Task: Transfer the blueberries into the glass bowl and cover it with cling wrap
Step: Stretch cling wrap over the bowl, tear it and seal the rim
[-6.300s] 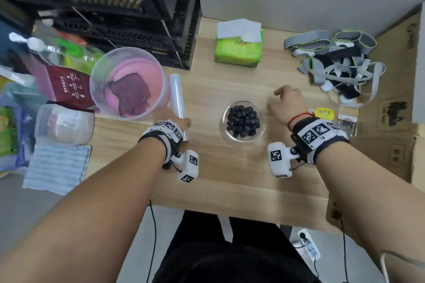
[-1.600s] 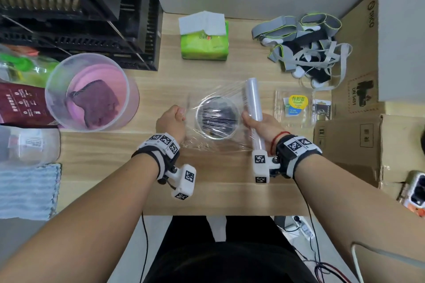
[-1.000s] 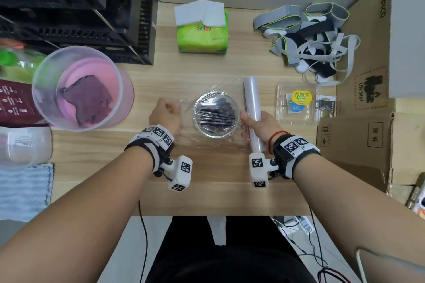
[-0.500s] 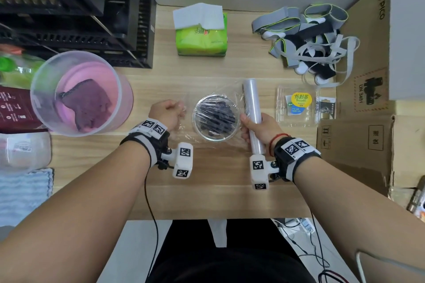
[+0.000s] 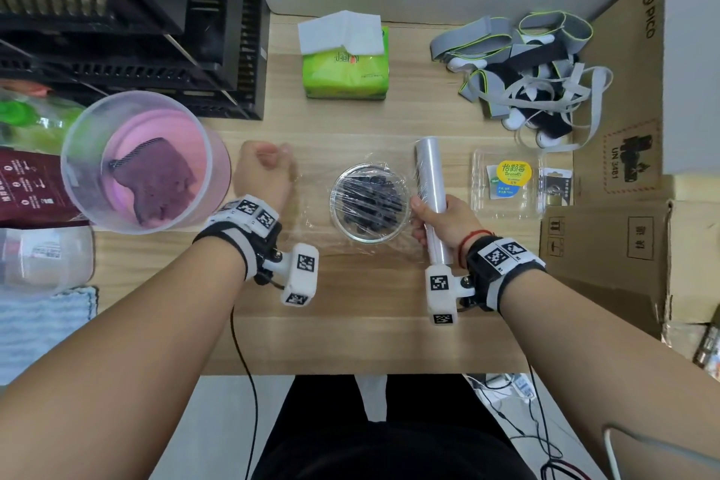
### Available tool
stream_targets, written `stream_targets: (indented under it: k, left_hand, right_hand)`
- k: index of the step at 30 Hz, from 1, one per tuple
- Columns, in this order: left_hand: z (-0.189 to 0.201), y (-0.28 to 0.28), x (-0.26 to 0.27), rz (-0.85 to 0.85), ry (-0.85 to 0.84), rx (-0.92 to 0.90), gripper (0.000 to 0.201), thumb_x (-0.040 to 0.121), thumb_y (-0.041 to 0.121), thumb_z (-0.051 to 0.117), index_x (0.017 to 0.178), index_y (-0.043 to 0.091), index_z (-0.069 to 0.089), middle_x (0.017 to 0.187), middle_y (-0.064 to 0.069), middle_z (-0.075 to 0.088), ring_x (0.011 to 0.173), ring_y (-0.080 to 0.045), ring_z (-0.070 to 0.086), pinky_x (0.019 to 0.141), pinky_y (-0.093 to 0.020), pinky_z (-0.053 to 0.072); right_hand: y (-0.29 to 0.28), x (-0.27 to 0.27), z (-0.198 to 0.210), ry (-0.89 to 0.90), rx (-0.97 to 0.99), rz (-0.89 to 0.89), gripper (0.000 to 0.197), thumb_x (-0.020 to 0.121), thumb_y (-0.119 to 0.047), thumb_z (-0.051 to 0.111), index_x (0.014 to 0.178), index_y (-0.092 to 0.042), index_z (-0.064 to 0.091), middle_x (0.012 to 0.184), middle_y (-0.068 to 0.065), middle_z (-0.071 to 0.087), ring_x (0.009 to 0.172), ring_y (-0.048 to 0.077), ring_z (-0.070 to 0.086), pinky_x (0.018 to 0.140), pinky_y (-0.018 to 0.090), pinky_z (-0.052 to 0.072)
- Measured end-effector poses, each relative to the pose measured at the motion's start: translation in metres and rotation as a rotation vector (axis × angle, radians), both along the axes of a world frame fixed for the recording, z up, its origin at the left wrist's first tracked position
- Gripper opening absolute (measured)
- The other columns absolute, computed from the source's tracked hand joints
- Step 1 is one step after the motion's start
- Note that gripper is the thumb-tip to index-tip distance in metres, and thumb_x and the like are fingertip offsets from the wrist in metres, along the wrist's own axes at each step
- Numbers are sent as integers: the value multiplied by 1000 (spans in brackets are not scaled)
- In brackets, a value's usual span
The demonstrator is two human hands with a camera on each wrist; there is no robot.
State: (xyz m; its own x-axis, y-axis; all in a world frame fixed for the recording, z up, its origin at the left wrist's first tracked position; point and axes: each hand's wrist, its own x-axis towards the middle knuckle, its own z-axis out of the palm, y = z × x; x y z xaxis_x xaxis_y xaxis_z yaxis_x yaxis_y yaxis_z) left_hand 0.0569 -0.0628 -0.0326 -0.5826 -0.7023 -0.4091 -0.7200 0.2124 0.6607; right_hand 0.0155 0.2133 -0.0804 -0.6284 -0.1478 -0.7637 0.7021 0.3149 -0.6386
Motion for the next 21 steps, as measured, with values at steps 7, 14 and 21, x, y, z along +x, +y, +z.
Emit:
stream_targets:
  k: [7, 14, 21]
  left_hand:
    - [4, 79, -4, -1014, -213, -87, 138, 48, 78, 77, 154, 33, 1, 165, -3, 8, 151, -26, 9, 122, -50, 16]
    - [-12, 94, -4, -1126, -426, -389, 148, 46, 64, 86, 152, 35, -13, 155, -6, 4, 138, -35, 19, 107, -49, 39]
    - [-3, 96, -5, -1044, -443, -359, 133, 39, 50, 89, 145, 44, 8, 142, -7, 18, 123, -34, 31, 89, -45, 47]
  right_hand:
    - [0, 2, 3, 10, 34, 4, 62, 82, -41, 76, 112, 8, 53, 70, 11, 64, 49, 20, 58, 50, 34, 54]
    - [13, -2, 5, 109, 199, 78, 60, 82, -49, 74, 113, -1, 55, 86, 7, 66, 69, 18, 62, 68, 36, 55]
    - [20, -5, 10, 193, 433, 206, 49, 85, -54, 68, 107, -10, 58, 93, 5, 63, 82, 23, 58, 71, 29, 41]
